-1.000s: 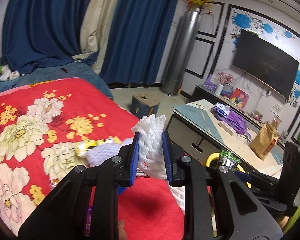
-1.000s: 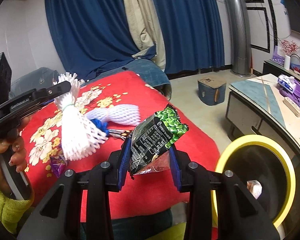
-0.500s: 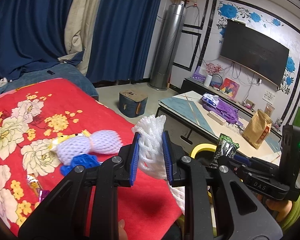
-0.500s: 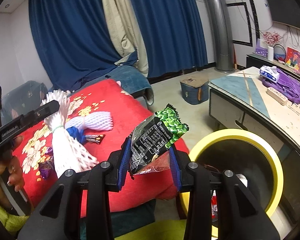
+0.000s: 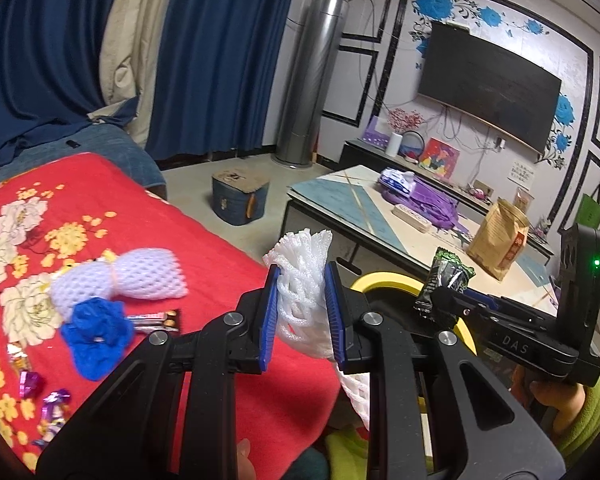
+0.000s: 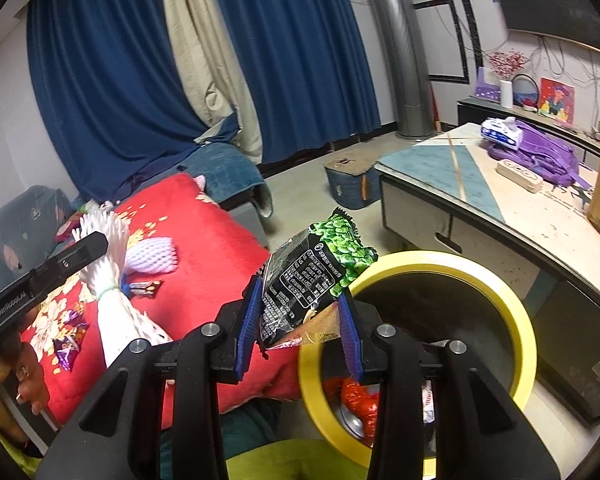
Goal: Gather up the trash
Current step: 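Carry the black snack bag and white foam net over the yellow bin, then open the right gripper over the bin while the left gripper releases the foam net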
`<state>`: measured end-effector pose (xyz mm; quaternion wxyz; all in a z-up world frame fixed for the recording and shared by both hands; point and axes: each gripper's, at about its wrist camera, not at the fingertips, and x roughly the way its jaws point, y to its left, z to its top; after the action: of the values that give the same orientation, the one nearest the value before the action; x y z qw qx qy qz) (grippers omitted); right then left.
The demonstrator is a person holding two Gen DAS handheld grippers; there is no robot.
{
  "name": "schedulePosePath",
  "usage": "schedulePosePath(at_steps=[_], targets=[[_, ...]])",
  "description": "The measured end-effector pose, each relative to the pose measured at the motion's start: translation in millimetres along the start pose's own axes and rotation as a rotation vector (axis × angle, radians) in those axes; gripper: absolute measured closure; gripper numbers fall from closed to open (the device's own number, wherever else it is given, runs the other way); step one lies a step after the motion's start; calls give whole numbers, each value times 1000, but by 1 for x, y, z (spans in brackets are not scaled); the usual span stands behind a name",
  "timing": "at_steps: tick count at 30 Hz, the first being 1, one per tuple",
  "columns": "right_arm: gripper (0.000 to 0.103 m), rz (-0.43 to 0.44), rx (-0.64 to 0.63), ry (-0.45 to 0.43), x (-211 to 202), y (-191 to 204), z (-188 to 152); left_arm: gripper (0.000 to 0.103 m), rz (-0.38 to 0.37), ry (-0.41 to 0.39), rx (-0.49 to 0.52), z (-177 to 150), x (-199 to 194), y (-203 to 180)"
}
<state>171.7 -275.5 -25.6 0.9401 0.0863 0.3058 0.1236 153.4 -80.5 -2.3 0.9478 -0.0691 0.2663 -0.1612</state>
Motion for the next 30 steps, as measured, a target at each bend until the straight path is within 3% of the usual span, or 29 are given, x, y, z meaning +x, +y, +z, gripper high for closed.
schedulePosePath(at_steps=[12, 30], targets=[[68, -117, 75, 24, 1, -52, -10, 87, -78, 58, 98, -12, 51, -51], [66, -206, 164, 76, 13, -101, -28, 86, -102, 110, 195, -30, 108, -92]])
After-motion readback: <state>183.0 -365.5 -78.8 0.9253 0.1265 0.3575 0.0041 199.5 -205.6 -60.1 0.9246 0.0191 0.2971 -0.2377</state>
